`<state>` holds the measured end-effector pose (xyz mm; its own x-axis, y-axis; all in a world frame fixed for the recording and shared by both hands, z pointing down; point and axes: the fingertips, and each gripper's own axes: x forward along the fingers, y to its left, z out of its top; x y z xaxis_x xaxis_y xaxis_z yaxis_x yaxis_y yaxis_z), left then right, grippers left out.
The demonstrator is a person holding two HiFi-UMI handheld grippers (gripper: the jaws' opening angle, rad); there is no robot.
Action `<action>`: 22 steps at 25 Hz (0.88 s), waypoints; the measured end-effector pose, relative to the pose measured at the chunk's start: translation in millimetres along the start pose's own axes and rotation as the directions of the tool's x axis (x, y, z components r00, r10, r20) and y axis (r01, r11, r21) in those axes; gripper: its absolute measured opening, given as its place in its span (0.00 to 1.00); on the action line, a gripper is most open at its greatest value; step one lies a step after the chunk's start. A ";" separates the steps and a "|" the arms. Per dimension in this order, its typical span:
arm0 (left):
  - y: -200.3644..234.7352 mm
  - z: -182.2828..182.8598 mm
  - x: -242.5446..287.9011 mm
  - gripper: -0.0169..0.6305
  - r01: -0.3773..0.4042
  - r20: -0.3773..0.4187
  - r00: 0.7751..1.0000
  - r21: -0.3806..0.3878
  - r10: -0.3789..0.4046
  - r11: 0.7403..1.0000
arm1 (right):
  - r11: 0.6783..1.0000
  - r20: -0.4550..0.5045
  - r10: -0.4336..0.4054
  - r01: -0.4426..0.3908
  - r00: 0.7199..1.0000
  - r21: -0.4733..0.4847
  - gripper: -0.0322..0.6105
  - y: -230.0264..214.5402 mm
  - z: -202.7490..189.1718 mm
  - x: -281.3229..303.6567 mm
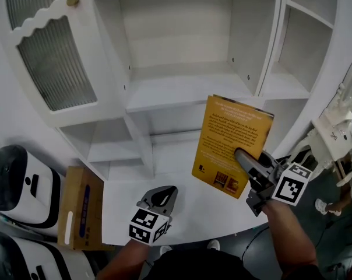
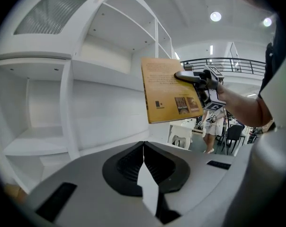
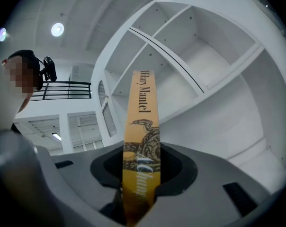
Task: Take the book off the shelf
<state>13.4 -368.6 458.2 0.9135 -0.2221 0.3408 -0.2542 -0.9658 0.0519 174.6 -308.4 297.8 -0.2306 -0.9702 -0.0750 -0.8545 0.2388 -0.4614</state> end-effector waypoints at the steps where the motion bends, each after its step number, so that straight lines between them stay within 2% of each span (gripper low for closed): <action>1: 1.2 -3.7 -0.4 0.04 -0.004 -0.007 1.000 -0.002 0.004 1.000 | 1.000 -0.024 -0.001 0.001 1.000 0.023 0.29 -4.3 -11.7 0.3; 6: 2.9 -24.5 -0.8 0.04 -0.013 -0.035 0.999 -0.031 0.011 0.999 | 0.990 -0.159 0.023 -0.001 0.987 0.138 0.29 -22.7 -74.0 -2.2; 12: 4.2 -51.5 -4.4 0.04 -0.027 -0.071 0.997 -0.059 0.023 0.998 | 0.956 -0.314 0.035 0.059 0.949 0.286 0.29 -51.2 -157.1 -7.1; 22: 0.2 -79.9 0.7 0.04 -0.026 -0.128 0.992 -0.096 0.013 0.995 | 0.876 -0.524 0.138 0.143 0.841 0.461 0.29 -93.3 -276.4 -8.2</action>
<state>-11.4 -358.2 533.5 0.8618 -0.2161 0.4590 -0.3072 -0.9423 0.1332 127.5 -311.0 585.8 -0.5555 -0.7605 0.3364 -0.5672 0.0507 -0.8220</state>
